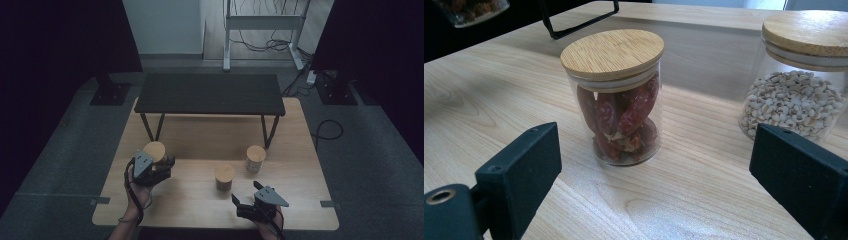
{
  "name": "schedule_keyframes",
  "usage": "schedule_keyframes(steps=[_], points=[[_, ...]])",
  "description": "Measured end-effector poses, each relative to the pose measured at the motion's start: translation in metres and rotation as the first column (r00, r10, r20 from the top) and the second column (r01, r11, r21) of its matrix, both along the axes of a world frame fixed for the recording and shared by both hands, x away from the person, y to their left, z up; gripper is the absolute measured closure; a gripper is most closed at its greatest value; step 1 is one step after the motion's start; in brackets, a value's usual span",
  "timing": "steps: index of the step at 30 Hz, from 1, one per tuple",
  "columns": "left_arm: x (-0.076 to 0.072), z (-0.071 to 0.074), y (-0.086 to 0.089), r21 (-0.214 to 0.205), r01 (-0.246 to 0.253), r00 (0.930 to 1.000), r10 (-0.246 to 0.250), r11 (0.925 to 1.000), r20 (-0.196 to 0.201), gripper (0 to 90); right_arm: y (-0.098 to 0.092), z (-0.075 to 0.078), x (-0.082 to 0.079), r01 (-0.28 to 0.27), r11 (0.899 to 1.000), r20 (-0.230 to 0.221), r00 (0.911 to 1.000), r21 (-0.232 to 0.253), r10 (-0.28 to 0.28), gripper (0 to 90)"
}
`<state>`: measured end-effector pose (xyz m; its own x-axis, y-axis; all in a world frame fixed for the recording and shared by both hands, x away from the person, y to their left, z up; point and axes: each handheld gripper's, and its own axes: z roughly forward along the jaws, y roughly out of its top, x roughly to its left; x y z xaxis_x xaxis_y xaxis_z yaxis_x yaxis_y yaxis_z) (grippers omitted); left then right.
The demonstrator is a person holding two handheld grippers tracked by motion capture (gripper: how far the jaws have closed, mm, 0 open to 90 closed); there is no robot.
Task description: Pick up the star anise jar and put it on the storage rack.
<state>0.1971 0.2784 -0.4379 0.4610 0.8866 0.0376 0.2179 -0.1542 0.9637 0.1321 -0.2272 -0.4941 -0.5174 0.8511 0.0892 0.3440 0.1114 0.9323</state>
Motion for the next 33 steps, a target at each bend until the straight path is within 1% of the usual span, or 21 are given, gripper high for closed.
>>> schedule_keyframes(steps=[13, 19, 26, 33], points=[[-0.003, 0.015, 0.003, -0.021, 0.012, 0.9994, -0.012, 0.9997, 0.032, 26.1, 0.000, 0.000, 0.000, 0.000, 1.000, 0.000, 1.0000, 0.000, 0.000, 6.1], [-0.003, 0.022, 0.002, -0.020, 0.018, 0.9988, -0.017, 0.9996, 0.047, 26.1, 0.000, 0.000, 0.000, 0.000, 1.000, 0.000, 1.0000, 0.000, 0.000, 6.1], [-0.002, 0.027, 0.002, -0.024, 0.022, 0.9983, -0.021, 0.9995, 0.055, 26.1, 0.000, 0.000, 0.000, 0.002, 1.000, -0.002, 1.0000, 0.000, -0.002, 6.1], [0.000, 0.036, 0.002, -0.019, 0.024, 0.9967, -0.023, 0.9995, 0.078, 26.2, 0.000, 0.000, 0.000, 0.002, 1.000, -0.002, 1.0000, 0.000, -0.002, 6.1]])
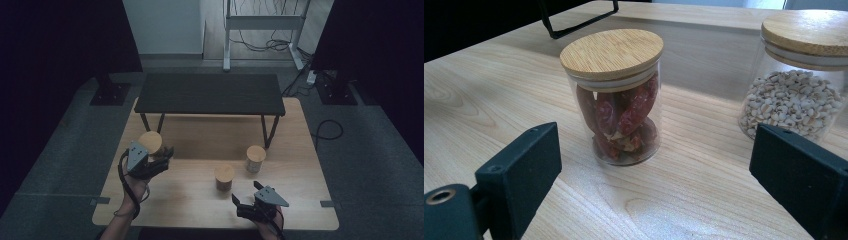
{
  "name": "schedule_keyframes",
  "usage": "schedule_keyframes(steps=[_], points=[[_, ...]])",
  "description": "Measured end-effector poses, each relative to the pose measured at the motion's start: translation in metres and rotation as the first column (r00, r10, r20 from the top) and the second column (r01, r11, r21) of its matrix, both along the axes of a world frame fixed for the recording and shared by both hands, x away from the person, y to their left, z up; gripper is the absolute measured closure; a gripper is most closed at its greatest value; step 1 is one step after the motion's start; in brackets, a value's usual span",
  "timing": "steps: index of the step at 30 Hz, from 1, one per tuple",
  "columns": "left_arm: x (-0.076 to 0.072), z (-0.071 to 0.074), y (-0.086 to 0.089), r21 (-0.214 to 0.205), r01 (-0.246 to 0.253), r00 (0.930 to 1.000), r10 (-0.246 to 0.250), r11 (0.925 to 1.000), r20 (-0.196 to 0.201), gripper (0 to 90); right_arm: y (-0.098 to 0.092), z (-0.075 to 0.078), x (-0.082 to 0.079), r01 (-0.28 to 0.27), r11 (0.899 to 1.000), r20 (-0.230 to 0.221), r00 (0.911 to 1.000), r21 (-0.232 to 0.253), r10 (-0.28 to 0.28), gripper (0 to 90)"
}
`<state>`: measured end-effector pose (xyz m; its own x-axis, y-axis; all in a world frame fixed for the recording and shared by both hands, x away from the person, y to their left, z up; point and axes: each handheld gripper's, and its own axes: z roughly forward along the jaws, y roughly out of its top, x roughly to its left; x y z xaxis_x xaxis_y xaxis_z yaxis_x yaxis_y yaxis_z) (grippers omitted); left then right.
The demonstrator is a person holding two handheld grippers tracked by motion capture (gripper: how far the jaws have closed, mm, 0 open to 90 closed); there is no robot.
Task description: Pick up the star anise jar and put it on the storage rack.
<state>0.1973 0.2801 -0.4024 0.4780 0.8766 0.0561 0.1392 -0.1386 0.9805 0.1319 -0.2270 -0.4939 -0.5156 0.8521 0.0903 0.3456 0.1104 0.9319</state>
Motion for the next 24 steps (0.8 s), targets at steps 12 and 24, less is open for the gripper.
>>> schedule_keyframes(steps=[12, 24], points=[[0.007, 0.017, -0.002, 0.012, 0.007, 0.9992, -0.008, 0.9999, 0.039, 26.2, -0.001, 0.000, 0.000, 0.003, 1.000, -0.001, 1.0000, 0.001, -0.003, 6.1], [0.012, 0.024, -0.003, 0.010, 0.009, 0.9985, -0.010, 0.9999, 0.053, 26.1, -0.001, 0.000, 0.000, 0.005, 1.000, -0.003, 1.0000, 0.002, -0.005, 6.1]])
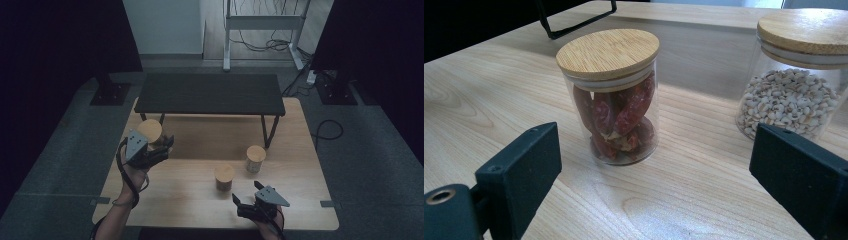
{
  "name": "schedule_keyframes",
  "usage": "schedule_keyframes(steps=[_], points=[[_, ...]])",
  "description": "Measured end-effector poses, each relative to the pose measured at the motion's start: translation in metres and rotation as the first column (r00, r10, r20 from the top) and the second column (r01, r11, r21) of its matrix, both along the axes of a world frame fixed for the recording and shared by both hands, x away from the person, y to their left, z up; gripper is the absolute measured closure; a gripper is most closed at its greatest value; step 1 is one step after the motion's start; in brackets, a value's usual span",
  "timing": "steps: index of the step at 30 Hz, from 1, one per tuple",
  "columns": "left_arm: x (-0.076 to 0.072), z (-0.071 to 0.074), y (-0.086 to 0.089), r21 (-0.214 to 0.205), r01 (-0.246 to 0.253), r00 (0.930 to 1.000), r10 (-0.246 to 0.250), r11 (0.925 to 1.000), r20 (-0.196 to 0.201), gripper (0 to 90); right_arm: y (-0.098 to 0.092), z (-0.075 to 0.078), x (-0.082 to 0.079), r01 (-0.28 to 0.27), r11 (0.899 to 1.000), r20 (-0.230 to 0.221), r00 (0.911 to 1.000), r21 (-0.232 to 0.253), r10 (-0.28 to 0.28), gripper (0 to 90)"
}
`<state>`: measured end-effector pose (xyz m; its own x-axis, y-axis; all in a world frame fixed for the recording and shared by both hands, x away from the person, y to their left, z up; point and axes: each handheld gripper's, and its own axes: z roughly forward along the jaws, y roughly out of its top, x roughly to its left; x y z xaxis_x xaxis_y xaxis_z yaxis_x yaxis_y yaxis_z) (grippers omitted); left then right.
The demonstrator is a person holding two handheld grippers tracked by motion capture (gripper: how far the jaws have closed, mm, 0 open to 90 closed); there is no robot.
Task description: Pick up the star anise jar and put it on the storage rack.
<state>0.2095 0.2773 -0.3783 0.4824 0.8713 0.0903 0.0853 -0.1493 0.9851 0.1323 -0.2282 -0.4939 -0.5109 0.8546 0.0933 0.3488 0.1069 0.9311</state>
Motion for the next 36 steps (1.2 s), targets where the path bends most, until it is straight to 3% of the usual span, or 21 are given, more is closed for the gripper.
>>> schedule_keyframes(steps=[25, 36], points=[[0.014, 0.015, -0.003, -0.002, -0.005, 0.9994, 0.006, 1.0000, 0.033, 26.1, 0.001, 0.003, -0.002, 0.018, 1.000, 0.008, 0.9998, -0.006, -0.018, 2.8], [0.028, 0.026, -0.007, 0.006, -0.010, 0.9987, 0.009, 0.9999, 0.050, 26.1, -0.001, 0.003, -0.001, 0.018, 1.000, 0.002, 0.9998, -0.003, -0.018, 3.0]])
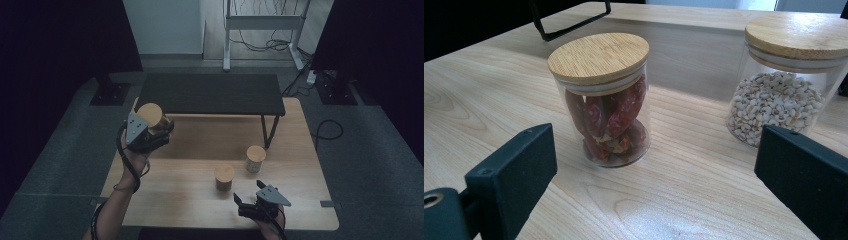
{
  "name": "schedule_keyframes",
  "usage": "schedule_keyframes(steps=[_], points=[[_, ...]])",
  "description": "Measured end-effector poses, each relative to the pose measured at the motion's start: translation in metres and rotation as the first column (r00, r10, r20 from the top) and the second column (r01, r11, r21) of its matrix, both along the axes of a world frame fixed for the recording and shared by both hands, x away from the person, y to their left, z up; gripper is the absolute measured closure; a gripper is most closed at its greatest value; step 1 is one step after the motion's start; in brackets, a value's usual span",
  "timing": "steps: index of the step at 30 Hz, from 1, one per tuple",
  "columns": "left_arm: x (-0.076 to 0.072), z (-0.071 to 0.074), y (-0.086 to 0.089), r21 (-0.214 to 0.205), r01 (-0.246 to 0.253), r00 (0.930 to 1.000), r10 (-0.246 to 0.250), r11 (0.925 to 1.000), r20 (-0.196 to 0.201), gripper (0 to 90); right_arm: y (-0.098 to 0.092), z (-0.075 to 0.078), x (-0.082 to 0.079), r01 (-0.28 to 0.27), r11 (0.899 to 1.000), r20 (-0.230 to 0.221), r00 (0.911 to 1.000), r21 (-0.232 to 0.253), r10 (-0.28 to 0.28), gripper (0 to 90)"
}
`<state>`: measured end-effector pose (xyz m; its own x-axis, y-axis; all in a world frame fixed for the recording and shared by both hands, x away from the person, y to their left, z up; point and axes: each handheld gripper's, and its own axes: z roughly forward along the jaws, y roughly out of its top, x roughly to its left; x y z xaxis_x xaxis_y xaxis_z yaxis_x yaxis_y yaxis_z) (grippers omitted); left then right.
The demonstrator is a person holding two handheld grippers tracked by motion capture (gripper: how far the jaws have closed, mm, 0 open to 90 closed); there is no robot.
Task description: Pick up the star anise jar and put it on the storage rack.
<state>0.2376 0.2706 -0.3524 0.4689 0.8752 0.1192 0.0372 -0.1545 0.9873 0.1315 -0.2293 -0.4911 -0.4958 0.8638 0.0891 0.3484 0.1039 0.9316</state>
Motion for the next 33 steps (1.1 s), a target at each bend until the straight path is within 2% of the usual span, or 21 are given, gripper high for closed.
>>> schedule_keyframes(steps=[15, 23, 33], points=[[0.027, 0.015, -0.004, -0.001, -0.016, 0.9996, 0.016, 0.9999, 0.023, 26.2, -0.002, -0.001, 0.001, -0.004, 1.000, -0.003, 1.0000, 0.010, 0.004, 3.1], [0.042, 0.022, -0.011, 0.026, -0.020, 0.9991, 0.019, 0.9995, 0.039, 26.2, -0.003, -0.001, 0.003, -0.008, 1.000, -0.008, 0.9999, 0.014, 0.008, 3.2], [0.063, 0.025, -0.018, 0.019, -0.029, 0.9989, 0.029, 0.9994, 0.037, 26.1, -0.004, -0.002, 0.004, -0.007, 1.000, -0.014, 0.9999, 0.019, 0.007, 3.2]])
